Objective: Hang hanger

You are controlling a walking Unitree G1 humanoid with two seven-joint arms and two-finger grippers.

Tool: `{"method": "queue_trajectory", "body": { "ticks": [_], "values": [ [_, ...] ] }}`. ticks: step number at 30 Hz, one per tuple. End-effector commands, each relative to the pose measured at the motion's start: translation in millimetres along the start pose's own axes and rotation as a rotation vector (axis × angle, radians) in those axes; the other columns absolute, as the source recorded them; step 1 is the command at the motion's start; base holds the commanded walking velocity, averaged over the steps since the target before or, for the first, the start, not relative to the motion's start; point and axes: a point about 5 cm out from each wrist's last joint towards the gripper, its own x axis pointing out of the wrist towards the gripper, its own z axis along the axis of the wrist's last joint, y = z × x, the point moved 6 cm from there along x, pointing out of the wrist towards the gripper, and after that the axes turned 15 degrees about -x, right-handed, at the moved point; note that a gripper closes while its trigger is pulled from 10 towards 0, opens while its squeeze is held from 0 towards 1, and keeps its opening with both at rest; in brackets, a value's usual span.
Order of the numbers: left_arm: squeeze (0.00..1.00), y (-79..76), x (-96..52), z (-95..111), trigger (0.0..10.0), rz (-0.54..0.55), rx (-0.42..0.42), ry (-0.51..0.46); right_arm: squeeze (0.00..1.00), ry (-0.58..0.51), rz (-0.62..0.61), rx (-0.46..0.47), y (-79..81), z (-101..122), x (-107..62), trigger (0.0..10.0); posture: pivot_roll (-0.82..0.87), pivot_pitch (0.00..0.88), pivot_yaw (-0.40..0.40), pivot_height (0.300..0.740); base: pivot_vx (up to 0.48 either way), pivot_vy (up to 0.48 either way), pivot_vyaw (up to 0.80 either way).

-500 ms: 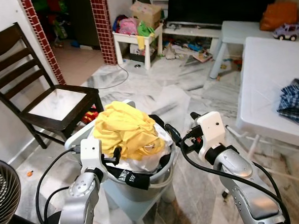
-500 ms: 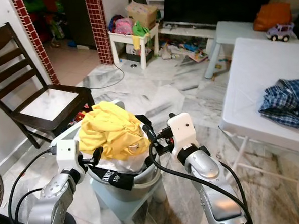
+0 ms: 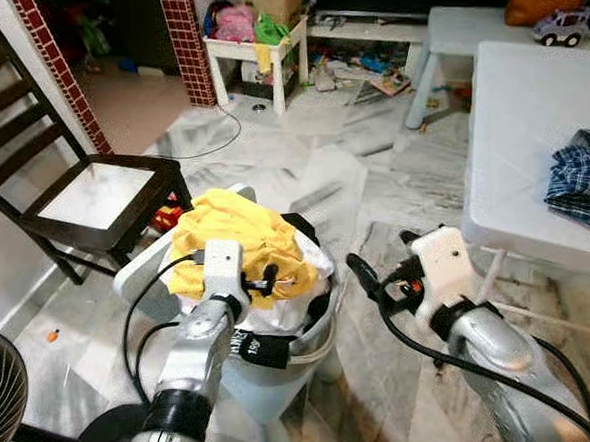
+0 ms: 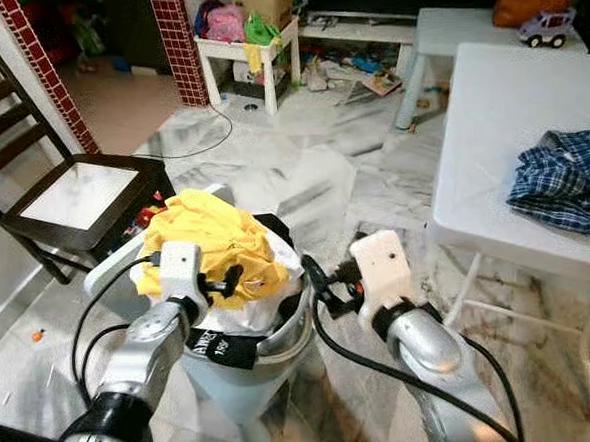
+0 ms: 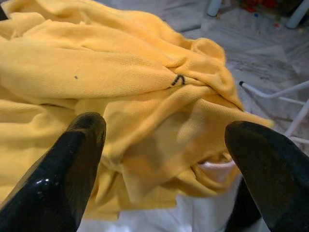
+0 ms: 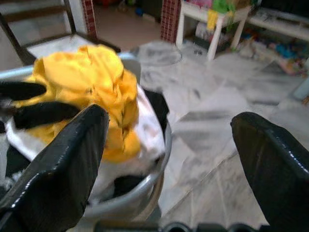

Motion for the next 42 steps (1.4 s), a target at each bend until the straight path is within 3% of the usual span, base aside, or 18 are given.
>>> {"method": "queue_trajectory", "body": {
  "ticks": [1,2,3,12,17,42],
  "values": [
    [0.00,4.6,3.1,6,10.0,0.017,0.016,-0.017,0.00,0.016,-0.009,0.002,-2.3,0,-7.6,10.0,-0.19,0.209,0.035,0.740,0.000,0.000,0.00],
    [0.00,5.5,4.7,8,9.6,0.017,0.016,-0.019,0.00,0.026,-0.009,0.001,-2.3,-2,-10.0,10.0,-0.19,0.209,0.035,0.740,0.000,0.000,0.00],
    [0.00,10.5,6.8,10,0.2,0.029,0.019,-0.018,0.00,0.039,-0.012,0.001,-2.8,-4,-14.1,10.0,-0.20,0.219,0.035,0.740,0.000,0.000,0.00],
    [0.00,28.2,8.4,8,0.0,0.056,-0.009,0.004,0.00,0.035,0.021,0.014,-0.3,4,-18.2,10.0,-0.23,0.238,0.038,0.740,0.000,0.000,0.00],
    [0.00,28.3,9.9,6,0.0,0.046,-0.022,0.014,0.00,0.018,0.111,0.022,10.3,9,-20.3,10.0,-0.23,0.236,0.037,0.740,0.000,0.000,0.00],
    [0.00,23.0,13.5,21,0.0,0.002,-0.073,-0.025,0.00,0.034,0.109,0.003,10.3,7,-4.4,10.0,-0.17,0.209,0.033,0.740,0.000,0.000,0.00]
  ]
}}
